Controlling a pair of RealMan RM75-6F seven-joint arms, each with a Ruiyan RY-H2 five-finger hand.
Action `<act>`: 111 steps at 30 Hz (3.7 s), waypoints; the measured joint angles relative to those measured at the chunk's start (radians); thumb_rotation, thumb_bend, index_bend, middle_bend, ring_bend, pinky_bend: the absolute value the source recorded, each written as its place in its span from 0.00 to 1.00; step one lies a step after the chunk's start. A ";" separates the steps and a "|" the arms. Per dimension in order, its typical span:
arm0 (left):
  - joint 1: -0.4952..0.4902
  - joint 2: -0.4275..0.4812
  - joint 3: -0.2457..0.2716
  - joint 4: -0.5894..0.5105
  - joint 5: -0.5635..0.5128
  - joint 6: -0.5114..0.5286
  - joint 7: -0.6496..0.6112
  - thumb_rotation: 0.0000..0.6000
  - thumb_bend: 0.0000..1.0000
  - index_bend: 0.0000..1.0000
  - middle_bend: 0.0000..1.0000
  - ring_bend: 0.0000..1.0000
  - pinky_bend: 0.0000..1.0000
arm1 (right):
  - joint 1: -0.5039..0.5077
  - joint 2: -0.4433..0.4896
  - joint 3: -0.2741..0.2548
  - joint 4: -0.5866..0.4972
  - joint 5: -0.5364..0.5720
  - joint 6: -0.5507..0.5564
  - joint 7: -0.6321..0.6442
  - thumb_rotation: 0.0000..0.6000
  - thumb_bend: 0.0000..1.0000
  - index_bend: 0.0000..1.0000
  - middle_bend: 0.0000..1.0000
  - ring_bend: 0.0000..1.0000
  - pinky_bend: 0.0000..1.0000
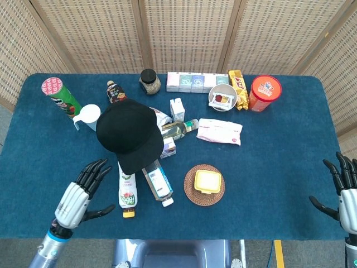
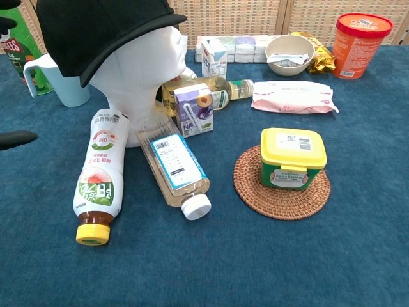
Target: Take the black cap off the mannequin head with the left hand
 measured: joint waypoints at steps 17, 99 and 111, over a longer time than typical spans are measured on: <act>-0.127 -0.198 -0.127 0.038 -0.159 -0.106 0.237 1.00 0.08 0.00 0.00 0.00 0.08 | -0.002 0.011 0.001 -0.003 0.005 -0.007 0.031 1.00 0.00 0.13 0.01 0.00 0.00; -0.293 -0.015 -0.316 0.101 -0.193 0.101 0.327 1.00 0.54 0.78 0.57 0.51 0.70 | -0.001 0.026 -0.020 -0.017 -0.017 -0.026 0.060 1.00 0.00 0.13 0.00 0.00 0.00; -0.307 0.108 -0.413 0.033 -0.254 0.115 0.340 1.00 0.54 0.78 0.57 0.51 0.70 | 0.000 0.026 -0.020 -0.018 -0.015 -0.029 0.061 1.00 0.00 0.13 0.01 0.00 0.00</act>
